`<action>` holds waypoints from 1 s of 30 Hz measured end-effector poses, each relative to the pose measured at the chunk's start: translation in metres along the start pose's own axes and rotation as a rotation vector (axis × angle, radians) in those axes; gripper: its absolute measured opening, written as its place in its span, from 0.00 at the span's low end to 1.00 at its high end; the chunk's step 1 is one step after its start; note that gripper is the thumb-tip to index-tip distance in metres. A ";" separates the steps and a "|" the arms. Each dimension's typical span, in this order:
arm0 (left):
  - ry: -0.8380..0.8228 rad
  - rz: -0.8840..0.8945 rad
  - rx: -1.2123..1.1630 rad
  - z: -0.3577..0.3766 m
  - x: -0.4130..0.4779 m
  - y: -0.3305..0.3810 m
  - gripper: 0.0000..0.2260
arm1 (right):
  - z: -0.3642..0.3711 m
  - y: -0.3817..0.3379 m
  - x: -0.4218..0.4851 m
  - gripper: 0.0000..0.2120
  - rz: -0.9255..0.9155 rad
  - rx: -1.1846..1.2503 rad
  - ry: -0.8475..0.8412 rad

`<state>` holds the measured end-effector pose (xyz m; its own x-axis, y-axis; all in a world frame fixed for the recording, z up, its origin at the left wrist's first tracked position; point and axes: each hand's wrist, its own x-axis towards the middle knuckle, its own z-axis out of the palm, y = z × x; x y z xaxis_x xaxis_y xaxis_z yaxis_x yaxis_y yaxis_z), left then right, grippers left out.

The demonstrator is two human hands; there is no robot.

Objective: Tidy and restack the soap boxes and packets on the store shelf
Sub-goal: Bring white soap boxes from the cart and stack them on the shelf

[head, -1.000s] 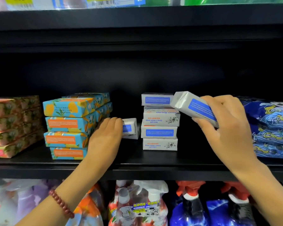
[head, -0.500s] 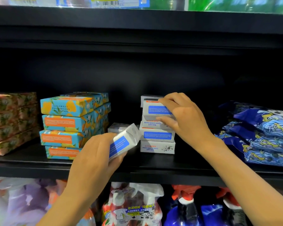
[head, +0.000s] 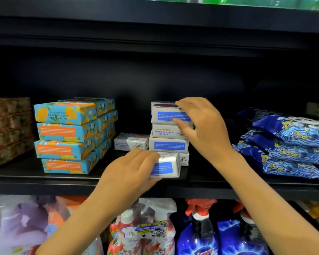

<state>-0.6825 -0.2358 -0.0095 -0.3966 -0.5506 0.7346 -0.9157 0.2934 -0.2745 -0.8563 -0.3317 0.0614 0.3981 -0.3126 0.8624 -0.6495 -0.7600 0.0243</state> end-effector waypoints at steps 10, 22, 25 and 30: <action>-0.101 0.007 -0.159 0.014 0.018 0.015 0.21 | -0.018 0.013 -0.117 0.32 0.312 0.231 -0.402; -0.065 -0.128 -0.303 0.024 0.020 0.018 0.15 | -0.010 0.009 -0.135 0.24 0.307 0.076 -0.393; -0.063 -0.192 -0.333 0.027 0.024 0.018 0.14 | -0.011 0.008 -0.135 0.24 0.313 0.075 -0.392; -0.107 -0.227 -0.337 0.035 0.031 0.016 0.16 | -0.012 0.007 -0.134 0.24 0.314 0.068 -0.406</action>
<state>-0.7119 -0.2755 -0.0124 -0.2083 -0.7036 0.6794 -0.9152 0.3852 0.1184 -0.9225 -0.2885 -0.0479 0.4187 -0.7177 0.5564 -0.7400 -0.6248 -0.2491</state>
